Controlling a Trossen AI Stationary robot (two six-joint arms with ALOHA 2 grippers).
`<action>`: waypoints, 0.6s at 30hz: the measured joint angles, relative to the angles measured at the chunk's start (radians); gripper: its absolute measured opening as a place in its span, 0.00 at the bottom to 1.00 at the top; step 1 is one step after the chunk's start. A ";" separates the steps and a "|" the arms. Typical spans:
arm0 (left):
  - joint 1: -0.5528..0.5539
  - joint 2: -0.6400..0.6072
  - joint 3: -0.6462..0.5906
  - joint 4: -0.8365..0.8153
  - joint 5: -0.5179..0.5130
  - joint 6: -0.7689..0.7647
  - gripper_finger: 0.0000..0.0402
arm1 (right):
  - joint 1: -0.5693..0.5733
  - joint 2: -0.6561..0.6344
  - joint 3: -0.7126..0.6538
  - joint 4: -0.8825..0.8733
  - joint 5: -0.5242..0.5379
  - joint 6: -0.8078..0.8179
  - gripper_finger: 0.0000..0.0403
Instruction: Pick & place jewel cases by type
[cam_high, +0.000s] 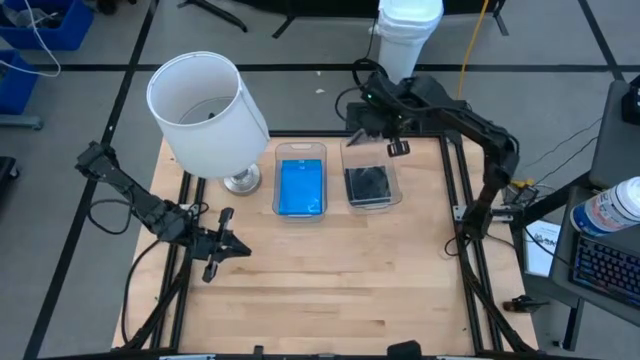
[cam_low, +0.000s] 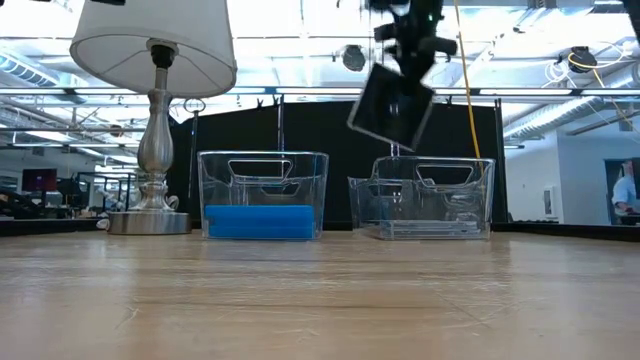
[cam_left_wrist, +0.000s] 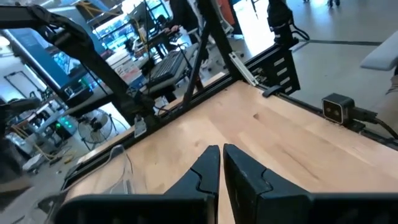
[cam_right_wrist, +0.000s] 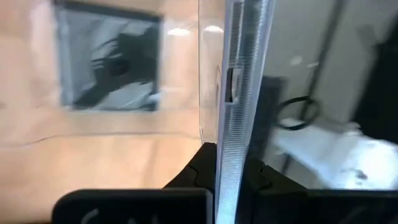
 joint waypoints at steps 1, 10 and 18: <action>0.000 0.000 0.000 -0.004 -0.003 -0.005 0.08 | -0.013 0.014 0.005 -0.027 -0.019 0.007 0.02; 0.000 0.000 0.000 -0.032 -0.053 0.003 0.08 | -0.068 0.035 0.013 -0.094 -0.312 0.058 0.02; 0.000 0.000 0.000 -0.020 -0.059 0.052 0.08 | -0.046 0.130 0.003 -0.167 -0.331 0.099 0.02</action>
